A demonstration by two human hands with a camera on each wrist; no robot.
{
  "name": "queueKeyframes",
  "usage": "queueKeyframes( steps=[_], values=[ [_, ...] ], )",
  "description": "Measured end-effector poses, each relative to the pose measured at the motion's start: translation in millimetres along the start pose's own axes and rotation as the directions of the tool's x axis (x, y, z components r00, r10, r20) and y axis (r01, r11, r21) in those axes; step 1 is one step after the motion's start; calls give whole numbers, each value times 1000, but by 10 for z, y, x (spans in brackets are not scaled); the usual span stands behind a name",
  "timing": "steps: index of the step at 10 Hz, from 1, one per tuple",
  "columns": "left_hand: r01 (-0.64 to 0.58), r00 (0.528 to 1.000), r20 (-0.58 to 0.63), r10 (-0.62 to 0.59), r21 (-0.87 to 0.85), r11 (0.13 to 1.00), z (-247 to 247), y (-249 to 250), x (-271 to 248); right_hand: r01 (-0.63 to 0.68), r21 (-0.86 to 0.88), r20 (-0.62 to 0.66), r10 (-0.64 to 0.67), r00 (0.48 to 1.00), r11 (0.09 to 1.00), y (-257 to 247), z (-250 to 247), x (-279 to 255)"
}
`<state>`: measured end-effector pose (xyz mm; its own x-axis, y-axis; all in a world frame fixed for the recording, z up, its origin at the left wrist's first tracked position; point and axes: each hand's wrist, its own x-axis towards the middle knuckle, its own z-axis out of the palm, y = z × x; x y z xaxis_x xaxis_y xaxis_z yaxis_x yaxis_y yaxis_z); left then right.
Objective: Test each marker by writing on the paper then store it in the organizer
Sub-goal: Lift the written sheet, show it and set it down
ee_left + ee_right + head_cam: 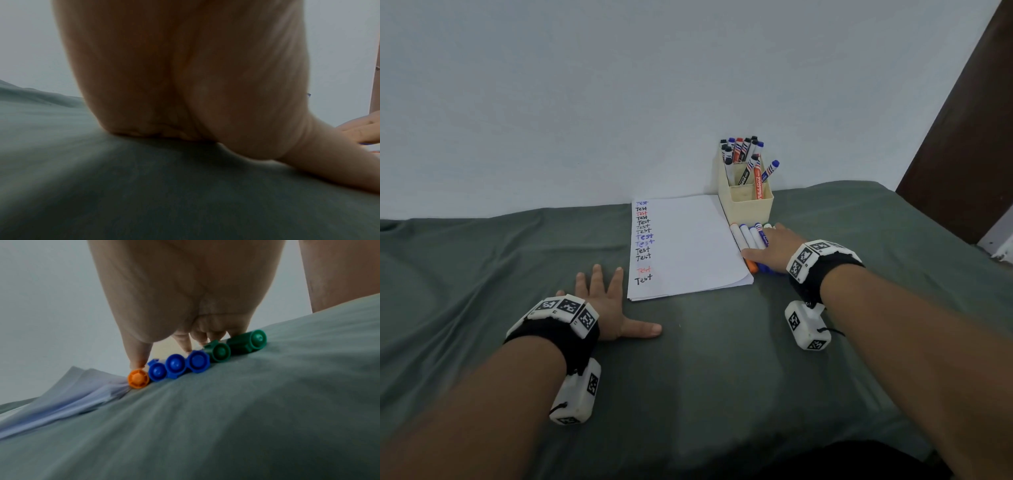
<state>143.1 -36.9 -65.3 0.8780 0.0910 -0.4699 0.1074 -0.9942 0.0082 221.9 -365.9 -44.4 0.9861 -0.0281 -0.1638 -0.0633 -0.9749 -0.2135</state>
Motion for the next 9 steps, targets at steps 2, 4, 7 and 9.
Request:
queueKeyframes(
  steps=[2, 4, 7, 9],
  values=[
    [5, 1000, 3, -5, -2, 1000, 8, 2, 7, -26, -101, 13, 27, 1000, 995, -35, 55, 87],
    [-2, 1000, -6, 2, -5, 1000, 9, -1, 9, -89, -145, -24, 86, 996, 985, -143, 120, 156],
    [2, 1000, -1, -2, 1, 1000, 5, -4, 14, 64, -190, -37, -72, 997, 980, -152, 211, 113],
    [0, 1000, -5, 0, 1, 1000, 15, -3, 16, 6, -90, -59, -11, 998, 996, -169, 193, 137]
  ],
)
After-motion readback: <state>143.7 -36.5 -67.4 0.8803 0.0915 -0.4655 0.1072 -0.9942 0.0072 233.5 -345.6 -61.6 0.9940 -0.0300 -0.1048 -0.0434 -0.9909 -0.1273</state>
